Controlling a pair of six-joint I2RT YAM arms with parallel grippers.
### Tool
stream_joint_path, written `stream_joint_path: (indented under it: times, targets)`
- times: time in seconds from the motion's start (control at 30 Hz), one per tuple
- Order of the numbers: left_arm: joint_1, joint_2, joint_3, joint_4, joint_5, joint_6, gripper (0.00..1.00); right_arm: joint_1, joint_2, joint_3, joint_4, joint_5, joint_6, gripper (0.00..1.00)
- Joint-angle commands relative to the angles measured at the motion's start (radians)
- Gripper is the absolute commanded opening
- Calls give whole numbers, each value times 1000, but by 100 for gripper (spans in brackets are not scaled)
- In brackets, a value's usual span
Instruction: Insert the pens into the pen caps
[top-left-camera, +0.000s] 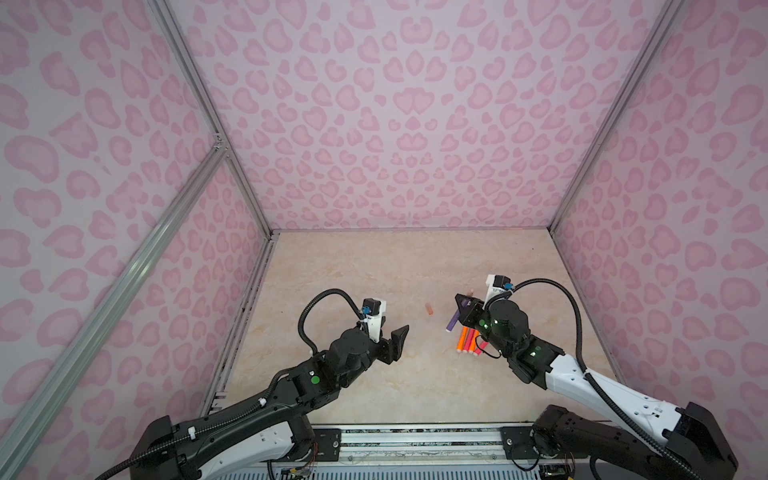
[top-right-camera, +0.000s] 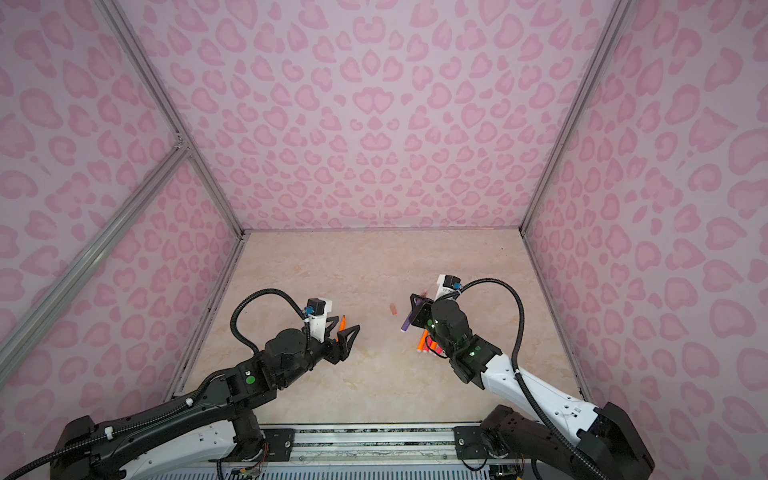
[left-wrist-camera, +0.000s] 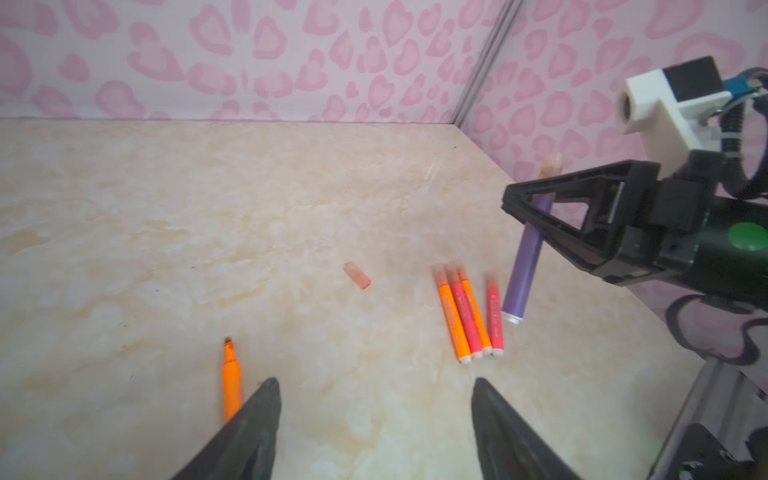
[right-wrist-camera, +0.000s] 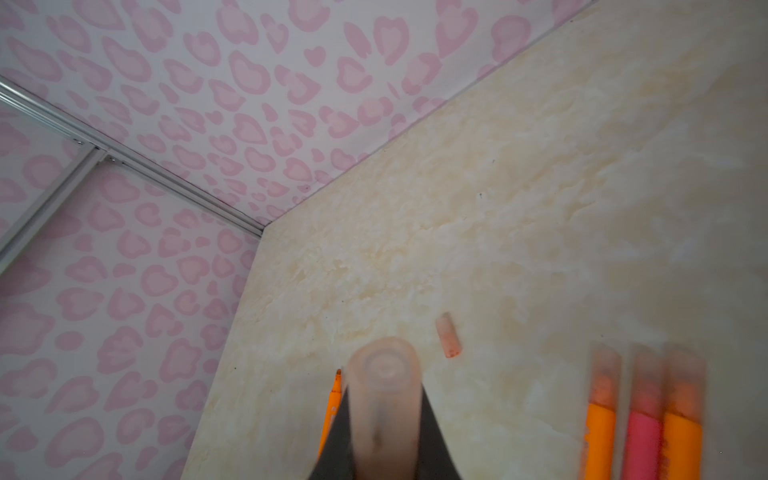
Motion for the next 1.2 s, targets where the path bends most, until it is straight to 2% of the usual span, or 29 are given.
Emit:
stream_joint_path:
  times: [0.0, 0.17, 0.3, 0.47, 0.63, 0.9, 1.17]
  targets:
    - [38, 9, -30, -48, -79, -65, 74, -38, 61, -6, -24, -43, 18, 0]
    - [63, 46, -59, -80, -124, -84, 76, -83, 211, 43, -59, -93, 2, 0]
    - [64, 80, -72, -73, -108, -85, 76, -116, 339, 97, -81, -160, -6, 0]
    - [66, 110, -79, -70, -119, -99, 76, -128, 417, 111, -79, -160, -11, 0]
    - [66, 142, -71, -77, -123, -102, 76, -129, 507, 181, -182, -184, -66, 0]
    - [66, 177, -64, -81, -99, -112, 76, -116, 519, 133, -181, -195, -51, 0]
    - [65, 194, -70, -72, -94, -114, 76, -91, 477, 104, -204, -103, -28, 9]
